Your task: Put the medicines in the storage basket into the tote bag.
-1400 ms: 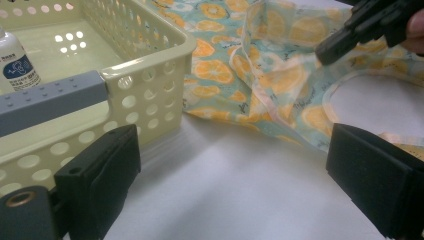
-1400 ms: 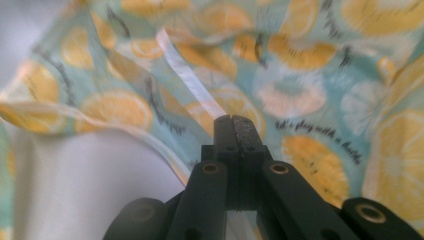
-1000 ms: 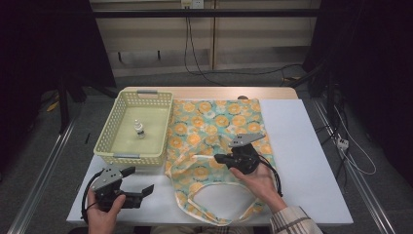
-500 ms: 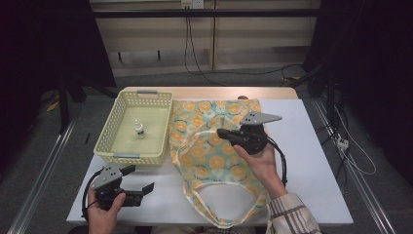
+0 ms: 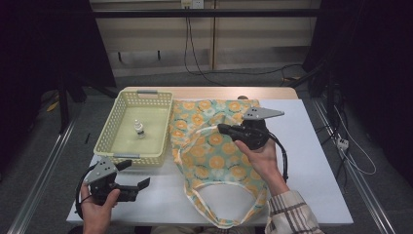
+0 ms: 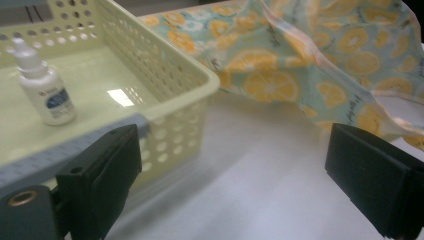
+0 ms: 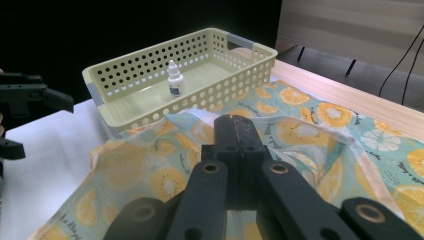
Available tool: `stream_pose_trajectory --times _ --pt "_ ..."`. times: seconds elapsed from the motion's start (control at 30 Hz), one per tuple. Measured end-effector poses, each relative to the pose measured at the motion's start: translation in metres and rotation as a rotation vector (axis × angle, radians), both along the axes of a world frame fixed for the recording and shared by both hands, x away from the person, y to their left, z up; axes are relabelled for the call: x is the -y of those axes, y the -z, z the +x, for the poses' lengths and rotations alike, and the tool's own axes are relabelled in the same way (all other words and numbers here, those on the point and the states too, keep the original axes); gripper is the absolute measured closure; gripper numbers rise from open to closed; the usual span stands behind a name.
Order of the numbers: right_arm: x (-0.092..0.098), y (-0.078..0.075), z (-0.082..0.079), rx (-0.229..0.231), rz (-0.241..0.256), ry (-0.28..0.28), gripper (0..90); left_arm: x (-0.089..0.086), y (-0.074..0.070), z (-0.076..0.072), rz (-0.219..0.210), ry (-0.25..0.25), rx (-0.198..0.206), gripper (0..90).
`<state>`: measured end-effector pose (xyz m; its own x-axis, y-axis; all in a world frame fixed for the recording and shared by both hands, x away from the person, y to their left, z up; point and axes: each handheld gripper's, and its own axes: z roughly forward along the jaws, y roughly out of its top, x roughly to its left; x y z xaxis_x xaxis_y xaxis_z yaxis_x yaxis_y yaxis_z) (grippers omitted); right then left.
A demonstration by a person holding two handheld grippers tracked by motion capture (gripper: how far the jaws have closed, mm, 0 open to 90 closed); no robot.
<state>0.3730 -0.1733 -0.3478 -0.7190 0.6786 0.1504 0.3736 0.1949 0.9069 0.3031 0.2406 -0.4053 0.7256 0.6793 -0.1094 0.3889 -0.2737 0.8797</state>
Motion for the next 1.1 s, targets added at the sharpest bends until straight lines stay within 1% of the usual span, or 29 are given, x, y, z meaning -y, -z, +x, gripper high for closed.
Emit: stream_pose_trajectory --times 0.13,0.17,0.2,0.23,0.27,0.3,0.33,0.4,0.5,0.53,0.57,0.6,0.63,0.67,0.7,0.73,0.77,0.83,0.9,0.93,0.97,1.0,1.03,1.1 --pt "-0.002 0.002 0.001 -0.007 -0.006 -0.011 90.0 -0.006 -0.008 0.009 0.008 0.007 -0.018 7.7" --pt "-0.003 0.002 0.001 -0.008 -0.008 -0.011 90.0 -0.007 -0.01 0.011 0.007 0.001 -0.023 7.6" --pt "-0.003 0.002 0.001 -0.012 -0.006 -0.01 90.0 -0.008 -0.012 0.013 0.012 0.001 -0.023 7.9" --pt "-0.003 0.002 0.001 -0.012 -0.006 -0.01 90.0 -0.009 -0.014 0.016 0.03 -0.009 -0.029 7.9" --pt "-0.003 0.002 0.001 -0.012 -0.003 -0.011 90.0 -0.01 -0.017 0.018 0.033 -0.015 -0.036 7.7" --pt "-0.003 0.003 0.0 -0.014 -0.001 -0.01 90.0 -0.011 -0.019 0.022 0.027 0.0 -0.052 7.0" --pt "-0.003 0.003 0.0 -0.015 -0.002 -0.011 90.0 -0.012 -0.02 0.026 0.025 0.001 -0.064 6.8" --pt "-0.003 0.005 -0.001 -0.018 -0.01 -0.016 90.0 -0.01 -0.025 0.033 0.043 -0.008 -0.068 6.8" --pt "-0.002 0.005 -0.001 -0.015 -0.014 -0.013 90.0 -0.008 -0.03 0.042 0.061 -0.019 -0.06 7.5" --pt "-0.001 0.005 -0.002 -0.015 -0.013 -0.011 90.0 -0.008 -0.032 0.045 0.077 -0.023 -0.058 8.1" --pt "0.0 0.004 -0.003 -0.014 -0.012 -0.011 90.0 -0.007 -0.034 0.049 0.083 -0.012 -0.06 8.2" --pt "0.0 0.004 -0.003 -0.013 -0.012 -0.013 90.0 -0.007 -0.035 0.056 0.091 -0.004 -0.08 8.3" --pt "0.0 0.004 -0.003 -0.012 -0.015 -0.013 90.0 -0.007 -0.036 0.059 0.092 -0.004 -0.096 8.5" --pt "0.0 0.005 -0.003 -0.011 -0.016 -0.013 90.0 -0.007 -0.037 0.065 0.103 -0.008 -0.097 8.8" --pt "0.0 0.005 -0.003 -0.011 -0.02 -0.015 90.0 -0.007 -0.036 0.069 0.105 -0.017 -0.088 8.4" --pt "0.0 0.005 -0.002 -0.013 -0.021 -0.016 90.0 -0.007 -0.035 0.074 0.106 -0.024 -0.093 8.7" --pt "-0.001 0.006 -0.002 -0.014 -0.022 -0.017 90.0 -0.007 -0.035 0.078 0.102 -0.031 -0.107 8.8" --pt "-0.001 0.006 -0.002 -0.019 -0.022 -0.019 90.0 -0.007 -0.034 0.088 0.115 -0.036 -0.119 8.8" --pt "-0.001 0.008 -0.001 -0.021 -0.027 -0.02 90.0 -0.006 -0.036 0.095 0.136 -0.053 -0.109 9.0" --pt "-0.002 0.008 -0.001 -0.023 -0.028 -0.021 90.0 -0.005 -0.037 0.098 0.15 -0.057 -0.092 10.0" --pt "-0.003 0.008 -0.001 -0.023 -0.029 -0.021 90.0 -0.005 -0.039 0.101 0.148 -0.06 -0.083 10.7" --pt "-0.003 0.008 -0.001 -0.023 -0.029 -0.022 90.0 -0.005 -0.04 0.106 0.139 -0.061 -0.084 11.4" --pt "-0.003 0.008 -0.001 -0.021 -0.029 -0.023 90.0 -0.005 -0.041 0.11 0.138 -0.068 -0.094 11.7" --pt "-0.003 0.008 -0.001 -0.021 -0.03 -0.023 90.0 -0.002 -0.042 0.121 0.164 -0.078 -0.094 11.5"
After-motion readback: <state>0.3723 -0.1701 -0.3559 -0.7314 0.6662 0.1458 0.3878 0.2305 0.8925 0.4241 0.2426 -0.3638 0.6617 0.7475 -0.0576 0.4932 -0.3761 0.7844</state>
